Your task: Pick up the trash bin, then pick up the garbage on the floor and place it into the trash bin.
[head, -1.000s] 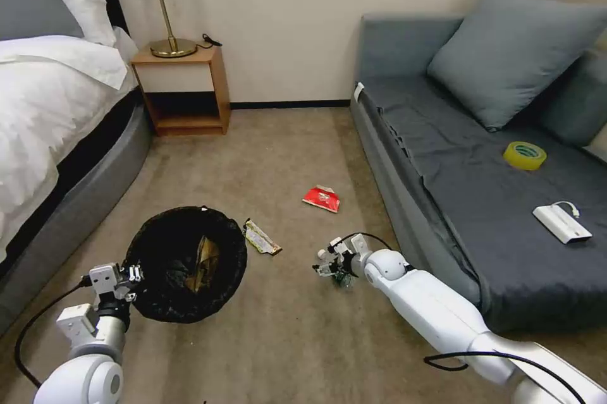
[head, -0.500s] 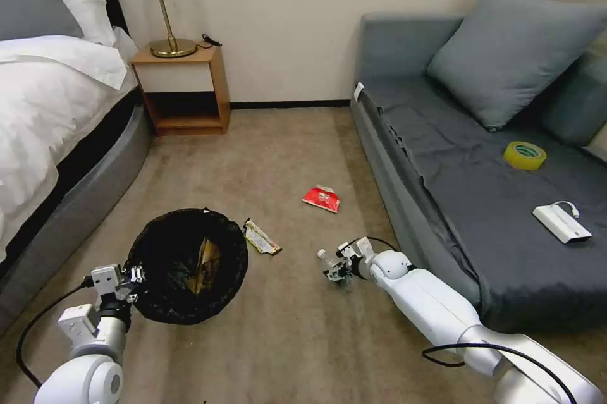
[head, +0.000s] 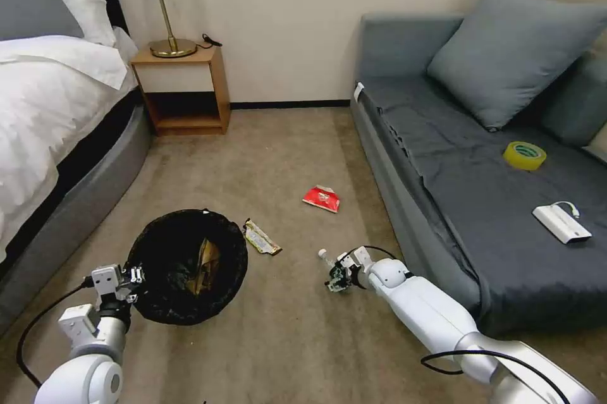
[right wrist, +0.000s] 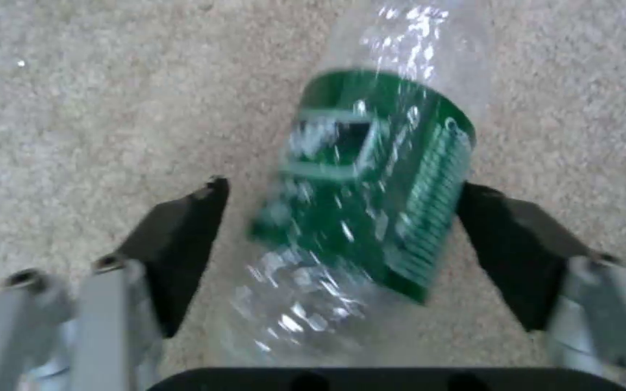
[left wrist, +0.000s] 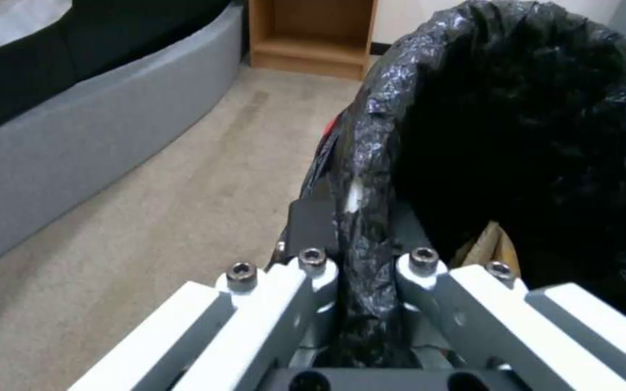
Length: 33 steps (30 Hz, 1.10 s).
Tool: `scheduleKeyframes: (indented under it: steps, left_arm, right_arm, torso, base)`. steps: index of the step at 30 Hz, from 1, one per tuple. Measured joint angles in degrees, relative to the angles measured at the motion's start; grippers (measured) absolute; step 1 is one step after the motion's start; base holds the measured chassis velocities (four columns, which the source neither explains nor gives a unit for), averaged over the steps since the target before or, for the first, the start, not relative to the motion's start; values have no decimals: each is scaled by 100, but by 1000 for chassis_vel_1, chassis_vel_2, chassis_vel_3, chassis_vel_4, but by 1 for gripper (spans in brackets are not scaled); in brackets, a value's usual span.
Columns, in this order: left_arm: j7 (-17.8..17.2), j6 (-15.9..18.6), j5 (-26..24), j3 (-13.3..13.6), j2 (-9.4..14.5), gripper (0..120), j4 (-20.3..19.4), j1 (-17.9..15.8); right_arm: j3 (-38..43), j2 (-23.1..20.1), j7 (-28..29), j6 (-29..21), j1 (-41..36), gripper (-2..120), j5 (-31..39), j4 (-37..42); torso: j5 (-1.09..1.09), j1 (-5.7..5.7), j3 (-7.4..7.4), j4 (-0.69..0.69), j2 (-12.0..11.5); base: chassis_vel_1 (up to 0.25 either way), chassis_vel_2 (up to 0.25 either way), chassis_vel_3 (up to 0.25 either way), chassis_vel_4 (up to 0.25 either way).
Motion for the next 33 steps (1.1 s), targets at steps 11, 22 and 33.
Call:
scheduleKeyframes:
  steps: [11, 22, 33]
  left_arm:
    - [2, -10, 27, 48, -42, 4, 8, -20]
    - [7, -22, -6, 62, -44, 4, 1, 35]
    - [-7, 139, -269, 372, -66, 4, -21, 31]
  right_arm:
    - [51, -33, 58, 13, -92, 44, -48, 95]
    - [350, -317, 286, 2, -240, 16, 269, 803]
    - [1096, -1367, 539, 688, -590, 16, 1128, 3262]
  torso:
    - [0, 0, 0, 0, 0]
    - [1, 0, 0, 0, 0]
    - [0, 0, 0, -1, 1]
  base:
    - [0, 0, 0, 0]
    - [0, 0, 0, 0]
    - [0, 0, 0, 0]
